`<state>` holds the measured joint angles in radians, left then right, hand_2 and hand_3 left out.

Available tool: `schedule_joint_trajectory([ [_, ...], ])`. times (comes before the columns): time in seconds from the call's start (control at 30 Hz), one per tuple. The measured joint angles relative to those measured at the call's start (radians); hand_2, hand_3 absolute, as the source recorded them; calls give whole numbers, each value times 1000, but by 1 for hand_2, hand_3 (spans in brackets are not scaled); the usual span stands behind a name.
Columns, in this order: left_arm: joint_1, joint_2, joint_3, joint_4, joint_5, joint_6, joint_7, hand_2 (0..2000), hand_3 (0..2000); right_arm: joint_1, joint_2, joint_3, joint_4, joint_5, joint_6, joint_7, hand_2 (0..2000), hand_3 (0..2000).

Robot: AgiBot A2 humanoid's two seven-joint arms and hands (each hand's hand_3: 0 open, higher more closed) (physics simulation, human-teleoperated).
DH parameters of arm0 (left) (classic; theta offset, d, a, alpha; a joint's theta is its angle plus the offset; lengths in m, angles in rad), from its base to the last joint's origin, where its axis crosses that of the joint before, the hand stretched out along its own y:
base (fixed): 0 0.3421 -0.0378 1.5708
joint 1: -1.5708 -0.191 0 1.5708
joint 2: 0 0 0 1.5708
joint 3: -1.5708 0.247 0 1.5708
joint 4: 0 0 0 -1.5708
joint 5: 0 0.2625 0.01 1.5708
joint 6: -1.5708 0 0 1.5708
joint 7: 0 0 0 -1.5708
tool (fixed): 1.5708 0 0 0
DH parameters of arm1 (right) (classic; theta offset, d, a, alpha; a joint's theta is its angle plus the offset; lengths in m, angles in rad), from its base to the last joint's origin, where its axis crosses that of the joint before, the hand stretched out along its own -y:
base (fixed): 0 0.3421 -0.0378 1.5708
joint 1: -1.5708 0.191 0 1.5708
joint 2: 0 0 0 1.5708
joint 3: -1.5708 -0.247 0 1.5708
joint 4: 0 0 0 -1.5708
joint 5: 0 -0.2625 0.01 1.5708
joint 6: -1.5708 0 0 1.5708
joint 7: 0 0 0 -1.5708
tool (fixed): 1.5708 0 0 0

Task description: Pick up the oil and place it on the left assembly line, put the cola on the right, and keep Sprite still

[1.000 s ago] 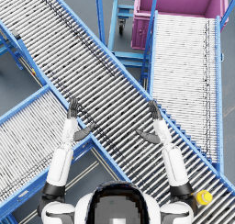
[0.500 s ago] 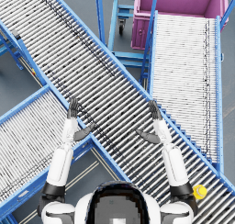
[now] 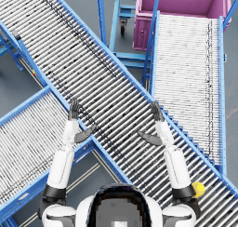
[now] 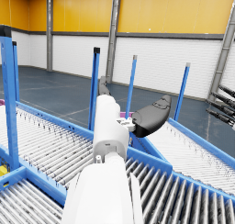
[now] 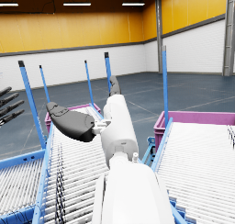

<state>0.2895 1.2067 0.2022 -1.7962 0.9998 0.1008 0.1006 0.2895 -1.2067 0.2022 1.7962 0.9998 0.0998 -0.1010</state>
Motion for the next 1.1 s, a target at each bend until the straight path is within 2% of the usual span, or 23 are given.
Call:
schedule_joint_trajectory([
  [1.1, 0, 0, 0, 0, 0, 0, 0, 0, 0, 0, 0, 0, 0, 0, 0, 0, 0, 0],
])
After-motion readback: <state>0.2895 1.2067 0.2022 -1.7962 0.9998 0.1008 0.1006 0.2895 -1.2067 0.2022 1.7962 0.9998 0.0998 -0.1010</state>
